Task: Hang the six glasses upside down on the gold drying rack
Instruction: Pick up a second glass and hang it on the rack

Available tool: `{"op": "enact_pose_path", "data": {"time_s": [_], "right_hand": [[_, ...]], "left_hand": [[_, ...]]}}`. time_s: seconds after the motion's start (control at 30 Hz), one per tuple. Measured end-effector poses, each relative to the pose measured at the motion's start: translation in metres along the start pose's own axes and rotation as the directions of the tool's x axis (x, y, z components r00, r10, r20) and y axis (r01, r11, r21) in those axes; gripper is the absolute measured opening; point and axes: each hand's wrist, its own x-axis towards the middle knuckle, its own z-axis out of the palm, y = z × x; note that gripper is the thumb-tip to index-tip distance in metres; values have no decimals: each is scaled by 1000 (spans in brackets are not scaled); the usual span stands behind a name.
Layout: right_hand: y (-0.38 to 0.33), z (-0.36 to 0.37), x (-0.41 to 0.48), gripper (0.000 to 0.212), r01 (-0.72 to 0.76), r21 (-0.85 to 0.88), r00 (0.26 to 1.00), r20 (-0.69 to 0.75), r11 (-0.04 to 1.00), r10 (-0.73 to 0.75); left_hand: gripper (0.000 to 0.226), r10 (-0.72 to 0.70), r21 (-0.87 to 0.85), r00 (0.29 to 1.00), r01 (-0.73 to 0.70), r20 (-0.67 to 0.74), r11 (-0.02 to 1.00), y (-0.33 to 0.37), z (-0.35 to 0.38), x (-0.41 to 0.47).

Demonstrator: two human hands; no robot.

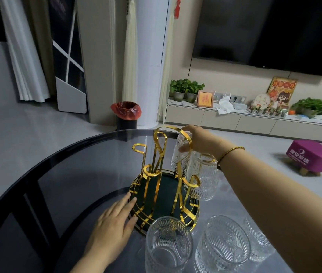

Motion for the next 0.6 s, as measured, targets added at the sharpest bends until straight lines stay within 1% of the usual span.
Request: {"op": "enact_pose_path", "data": {"time_s": [0.13, 0.2, 0.27, 0.37, 0.5, 0.6], "right_hand": [[5, -6, -12, 66, 16, 65, 990, -140, 998, -7], [9, -10, -28, 63, 25, 98, 974, -225, 995, -3], [16, -13, -52, 61, 18, 138, 955, -296, 990, 24], [36, -16, -97, 61, 18, 214, 931, -361, 977, 62], [65, -10, -150, 53, 36, 382, 881, -449, 923, 152], [83, 6, -179, 45, 35, 489, 814, -520, 871, 259]], "left_hand": [[50, -3, 5, 1000, 3, -16, 1000, -1, -1, 1], [48, 9, 23, 998, -8, -63, 1000, 0, -1, -1], [51, 19, 39, 995, -15, -97, 999, 2, -2, -8], [45, 0, 71, 995, 7, -96, 997, 6, -4, -20], [42, 11, 97, 993, 0, -114, 995, 14, -6, -42], [42, 11, 117, 992, 4, -125, 993, 20, -7, -61]]}}
